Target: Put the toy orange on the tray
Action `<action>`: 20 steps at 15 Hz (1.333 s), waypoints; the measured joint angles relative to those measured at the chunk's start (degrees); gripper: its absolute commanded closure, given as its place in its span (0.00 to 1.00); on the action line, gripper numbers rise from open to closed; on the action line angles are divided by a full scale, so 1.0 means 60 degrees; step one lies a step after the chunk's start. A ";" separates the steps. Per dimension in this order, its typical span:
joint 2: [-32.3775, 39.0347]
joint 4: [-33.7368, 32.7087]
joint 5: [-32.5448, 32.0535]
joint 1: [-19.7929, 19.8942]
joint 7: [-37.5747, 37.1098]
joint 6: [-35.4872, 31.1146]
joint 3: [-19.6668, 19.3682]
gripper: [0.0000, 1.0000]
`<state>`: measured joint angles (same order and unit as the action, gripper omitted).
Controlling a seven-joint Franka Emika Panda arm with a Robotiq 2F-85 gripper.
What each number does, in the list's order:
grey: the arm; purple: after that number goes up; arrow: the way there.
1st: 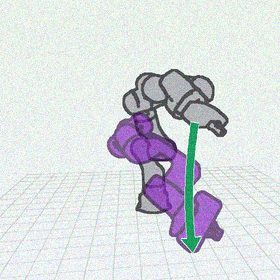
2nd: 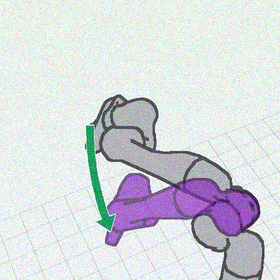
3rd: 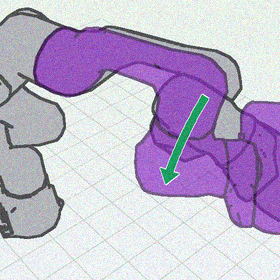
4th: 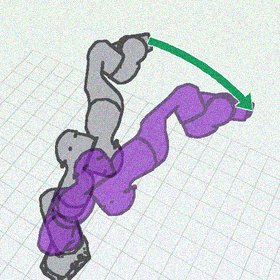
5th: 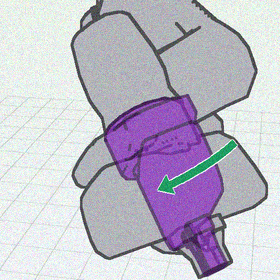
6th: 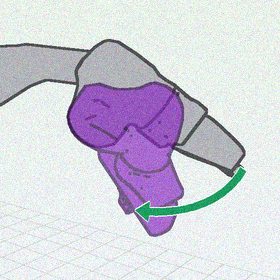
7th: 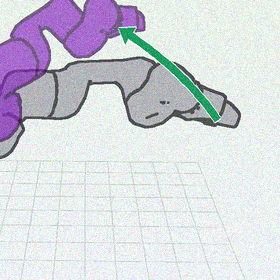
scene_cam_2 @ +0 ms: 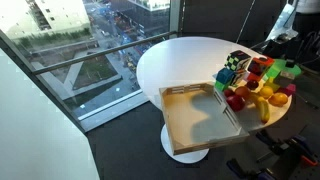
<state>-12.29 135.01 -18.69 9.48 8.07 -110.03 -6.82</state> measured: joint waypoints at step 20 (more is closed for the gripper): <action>0.0117 -0.0001 0.0008 -0.0087 -0.0030 -0.0288 0.0000 0.00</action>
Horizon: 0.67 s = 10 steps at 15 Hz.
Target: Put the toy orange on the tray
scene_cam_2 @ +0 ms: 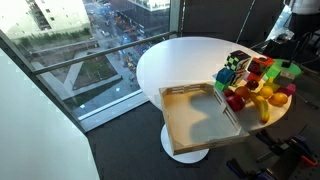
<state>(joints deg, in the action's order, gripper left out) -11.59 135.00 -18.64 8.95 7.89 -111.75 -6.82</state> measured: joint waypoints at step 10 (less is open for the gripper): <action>0.0551 0.0006 0.0700 -0.0046 -0.0006 -0.1315 -0.0002 0.00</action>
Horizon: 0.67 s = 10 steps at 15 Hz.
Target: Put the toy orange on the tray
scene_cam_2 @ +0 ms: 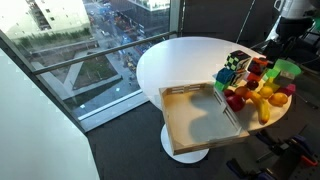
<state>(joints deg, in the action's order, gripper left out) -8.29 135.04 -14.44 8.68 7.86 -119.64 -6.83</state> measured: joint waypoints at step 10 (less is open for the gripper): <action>0.0693 0.0019 0.1169 0.0000 -0.0240 -0.1359 -0.0002 0.00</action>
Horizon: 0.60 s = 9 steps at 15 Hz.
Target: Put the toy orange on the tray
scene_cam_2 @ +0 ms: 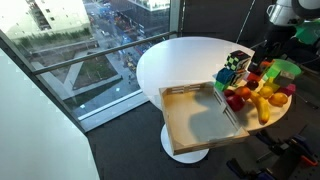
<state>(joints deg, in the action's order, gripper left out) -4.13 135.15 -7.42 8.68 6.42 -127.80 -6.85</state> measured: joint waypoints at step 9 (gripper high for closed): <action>0.0216 -0.0044 -0.0010 0.0000 -0.0212 -0.0002 0.0000 0.00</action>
<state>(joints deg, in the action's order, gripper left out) -2.83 134.88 -7.48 8.68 5.15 -127.81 -6.84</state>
